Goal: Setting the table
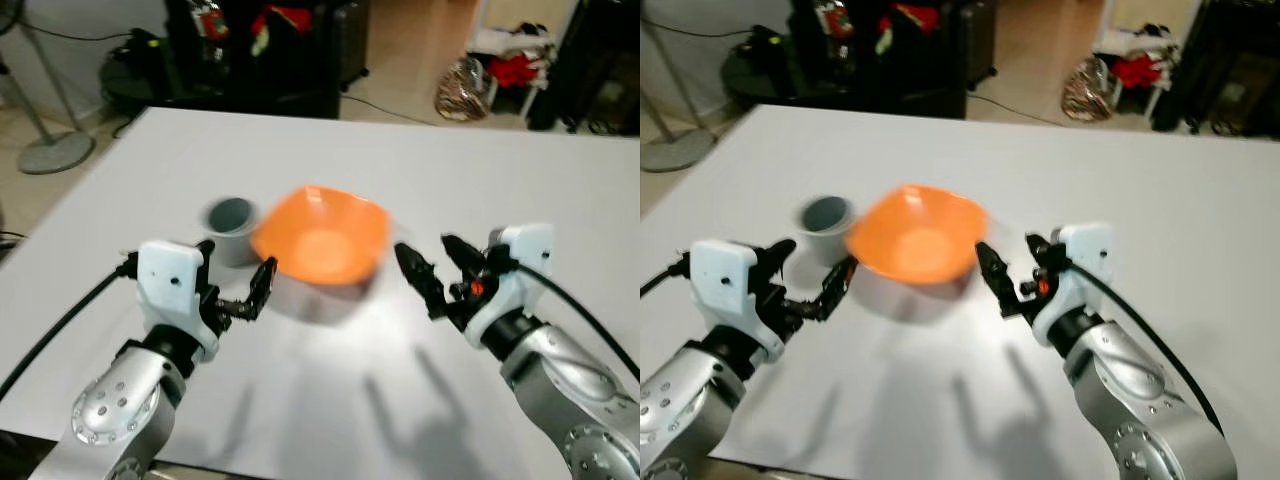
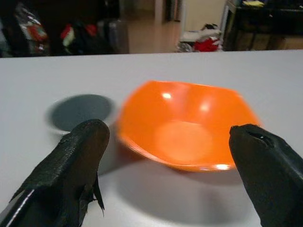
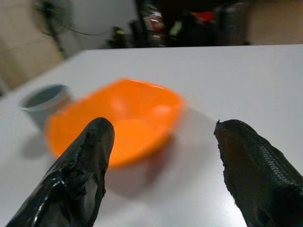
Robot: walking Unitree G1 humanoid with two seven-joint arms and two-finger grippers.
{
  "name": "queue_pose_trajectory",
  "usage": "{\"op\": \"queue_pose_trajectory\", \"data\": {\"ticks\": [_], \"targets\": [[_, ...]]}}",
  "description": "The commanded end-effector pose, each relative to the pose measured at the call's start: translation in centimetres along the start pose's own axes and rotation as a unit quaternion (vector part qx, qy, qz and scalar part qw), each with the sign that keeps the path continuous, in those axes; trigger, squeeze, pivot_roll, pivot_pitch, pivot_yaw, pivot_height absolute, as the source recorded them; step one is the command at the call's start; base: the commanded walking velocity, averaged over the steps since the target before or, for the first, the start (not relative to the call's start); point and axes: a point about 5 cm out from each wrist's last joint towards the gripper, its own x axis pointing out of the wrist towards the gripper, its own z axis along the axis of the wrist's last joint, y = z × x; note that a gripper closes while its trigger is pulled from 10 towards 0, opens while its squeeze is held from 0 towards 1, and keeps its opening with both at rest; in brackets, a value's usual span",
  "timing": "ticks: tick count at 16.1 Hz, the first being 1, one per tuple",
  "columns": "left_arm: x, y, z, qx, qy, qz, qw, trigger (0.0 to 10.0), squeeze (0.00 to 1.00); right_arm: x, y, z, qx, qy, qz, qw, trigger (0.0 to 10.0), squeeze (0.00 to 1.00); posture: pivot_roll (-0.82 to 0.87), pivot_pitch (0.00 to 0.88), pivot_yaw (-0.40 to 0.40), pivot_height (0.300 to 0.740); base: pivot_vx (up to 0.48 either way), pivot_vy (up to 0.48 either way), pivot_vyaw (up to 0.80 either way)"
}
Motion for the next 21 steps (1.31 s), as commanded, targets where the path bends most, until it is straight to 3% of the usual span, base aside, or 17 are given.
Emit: {"op": "queue_pose_trajectory", "data": {"ticks": [1,5,8,13,21], "targets": [[0.0,0.5,0.0,0.011,0.001,0.019,1.0,10.0,0.0,-0.1,0.4,0.5,-0.01,-0.021,0.001,1.0,10.0,0.0,-0.06,0.084,0.039,0.74,0.0,0.0,0.41],[0.4,1.5,0.3,0.027,-0.008,0.06,0.998,10.0,0.0,0.3,0.6,0.3,-0.034,-0.022,0.011,0.999,10.0,0.0,-0.07,0.07,0.024,0.74,0.0,0.0,0.8],[0.5,1.0,-0.2,0.021,-0.002,0.054,0.998,10.0,0.0,0.4,0.5,0.2,-0.045,-0.027,0.011,0.999,10.0,0.0,-0.09,0.065,0.036,0.74,0.0,0.0,0.8],[1.4,1.1,0.2,0.024,-0.009,0.053,0.998,10.0,0.0,0.6,0.2,-0.1,-0.027,-0.038,-0.011,0.999,10.0,0.0,-0.08,0.045,0.055,0.74,0.0,0.0,0.8],[1.3,0.9,-0.1,0.014,0.0,0.043,0.999,10.0,0.0,1.1,0.0,-0.6,-0.015,-0.04,-0.018,0.999,10.0,0.0,-0.07,0.037,0.058,0.74,0.0,0.032,0.8]]}}
